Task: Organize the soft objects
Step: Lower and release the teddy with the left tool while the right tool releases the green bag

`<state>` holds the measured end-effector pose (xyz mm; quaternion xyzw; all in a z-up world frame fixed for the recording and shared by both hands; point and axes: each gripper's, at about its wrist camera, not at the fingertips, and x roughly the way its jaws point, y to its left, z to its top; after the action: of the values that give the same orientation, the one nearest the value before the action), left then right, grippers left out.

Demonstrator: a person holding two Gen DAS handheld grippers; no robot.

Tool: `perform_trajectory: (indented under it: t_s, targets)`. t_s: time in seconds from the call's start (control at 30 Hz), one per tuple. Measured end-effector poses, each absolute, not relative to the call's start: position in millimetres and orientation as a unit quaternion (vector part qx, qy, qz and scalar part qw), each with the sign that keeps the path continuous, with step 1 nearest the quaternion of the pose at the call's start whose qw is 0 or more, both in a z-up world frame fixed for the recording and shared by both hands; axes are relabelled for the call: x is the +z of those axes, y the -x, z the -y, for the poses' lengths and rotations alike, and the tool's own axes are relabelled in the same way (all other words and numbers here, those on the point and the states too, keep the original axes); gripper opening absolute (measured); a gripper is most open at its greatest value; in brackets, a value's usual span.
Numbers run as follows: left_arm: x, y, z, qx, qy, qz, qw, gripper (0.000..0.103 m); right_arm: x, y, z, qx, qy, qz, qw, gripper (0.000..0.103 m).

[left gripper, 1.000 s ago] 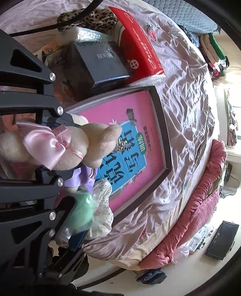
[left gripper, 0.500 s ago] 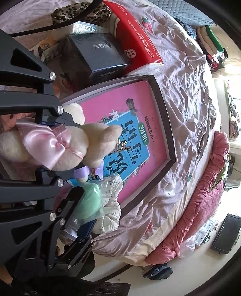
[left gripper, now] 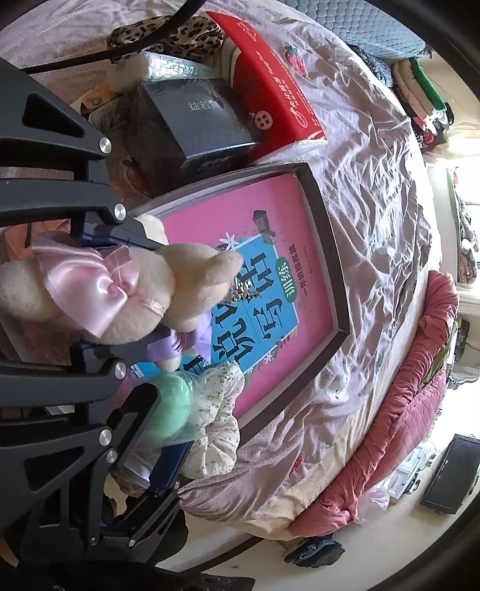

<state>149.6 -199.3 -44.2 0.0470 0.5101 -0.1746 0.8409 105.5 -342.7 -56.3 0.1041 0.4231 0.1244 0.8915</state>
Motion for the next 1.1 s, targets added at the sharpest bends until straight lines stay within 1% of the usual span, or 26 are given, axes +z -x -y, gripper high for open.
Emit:
perform_trajectory:
  t_s: [0.17, 0.27, 0.53, 0.67, 0.73, 0.97, 1.1]
  targets:
    - [-42, -147, 199, -0.169, -0.058, -0.508, 0.843, 0.037, -52, -102, 343, 0.123, -0.101, -0.418, 0.894, 0.067]
    - [-41, -146, 199, -0.165, -0.061, -0.506, 0.844, 0.039, -49, -99, 345, 0.120, -0.101, -0.415, 0.896, 0.069]
    - [-34, -143, 196, -0.155, -0.065, -0.501, 0.849, 0.050, -40, -94, 349, 0.110, -0.107, -0.405, 0.902, 0.070]
    - [-28, -140, 193, -0.154, -0.063, -0.494, 0.853, 0.054, -33, -92, 352, 0.106, -0.114, -0.395, 0.905, 0.074]
    - [-25, -139, 192, -0.153, -0.062, -0.493, 0.854, 0.057, -30, -92, 353, 0.102, -0.115, -0.392, 0.907, 0.074]
    - [-12, -129, 187, -0.145, -0.058, -0.481, 0.863, 0.061, -17, -88, 355, 0.102, -0.124, -0.382, 0.910, 0.074]
    - [-1, -119, 183, -0.145, -0.056, -0.468, 0.870, 0.066, -10, -85, 353, 0.104, -0.123, -0.374, 0.913, 0.074]
